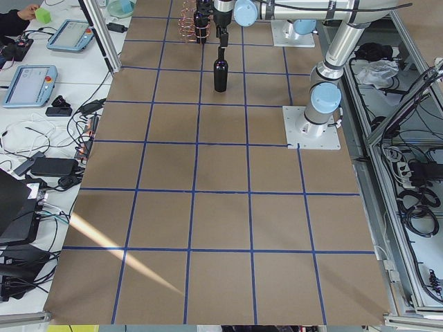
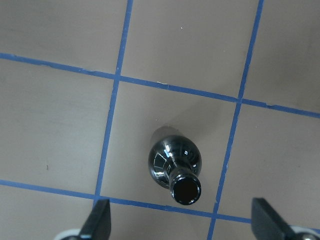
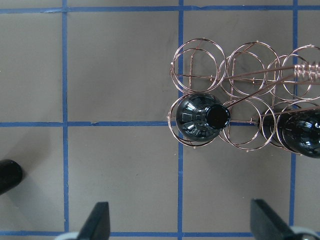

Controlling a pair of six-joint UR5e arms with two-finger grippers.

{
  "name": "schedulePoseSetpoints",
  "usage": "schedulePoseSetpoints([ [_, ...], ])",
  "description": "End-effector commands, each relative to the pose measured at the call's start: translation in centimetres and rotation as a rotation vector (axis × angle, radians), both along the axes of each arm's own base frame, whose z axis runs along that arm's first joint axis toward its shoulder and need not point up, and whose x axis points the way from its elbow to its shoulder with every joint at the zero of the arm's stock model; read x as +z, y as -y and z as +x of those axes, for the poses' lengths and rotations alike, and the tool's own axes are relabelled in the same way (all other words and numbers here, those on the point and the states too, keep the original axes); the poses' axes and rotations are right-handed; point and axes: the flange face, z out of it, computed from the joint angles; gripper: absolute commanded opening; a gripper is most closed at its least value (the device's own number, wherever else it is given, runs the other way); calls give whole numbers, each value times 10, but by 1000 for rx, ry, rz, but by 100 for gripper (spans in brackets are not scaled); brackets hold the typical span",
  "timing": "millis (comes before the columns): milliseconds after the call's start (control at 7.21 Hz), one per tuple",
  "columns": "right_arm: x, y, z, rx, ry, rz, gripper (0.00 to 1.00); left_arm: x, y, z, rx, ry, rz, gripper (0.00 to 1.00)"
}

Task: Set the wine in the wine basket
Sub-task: 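Open the left gripper, release the upright bottle, and lift away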

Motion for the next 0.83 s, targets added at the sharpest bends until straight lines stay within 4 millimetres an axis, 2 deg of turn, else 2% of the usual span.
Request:
schedulePoseSetpoints([
  [0,0,0,0,0,0,0,100,39,5,6,-33,21,13,100],
  [139,0,0,-1,-2,-2,0,100,36,7,8,-112,21,13,100],
  [277,0,0,-1,-1,0,0,100,35,11,18,-133,24,19,100],
  [416,0,0,-1,-1,0,0,100,43,17,30,-139,5,2,100],
  [555,0,0,-1,-1,0,0,100,50,30,66,-222,16,-18,100],
  [693,1,0,0,-1,2,-3,100,53,30,77,-218,20,-21,100],
])
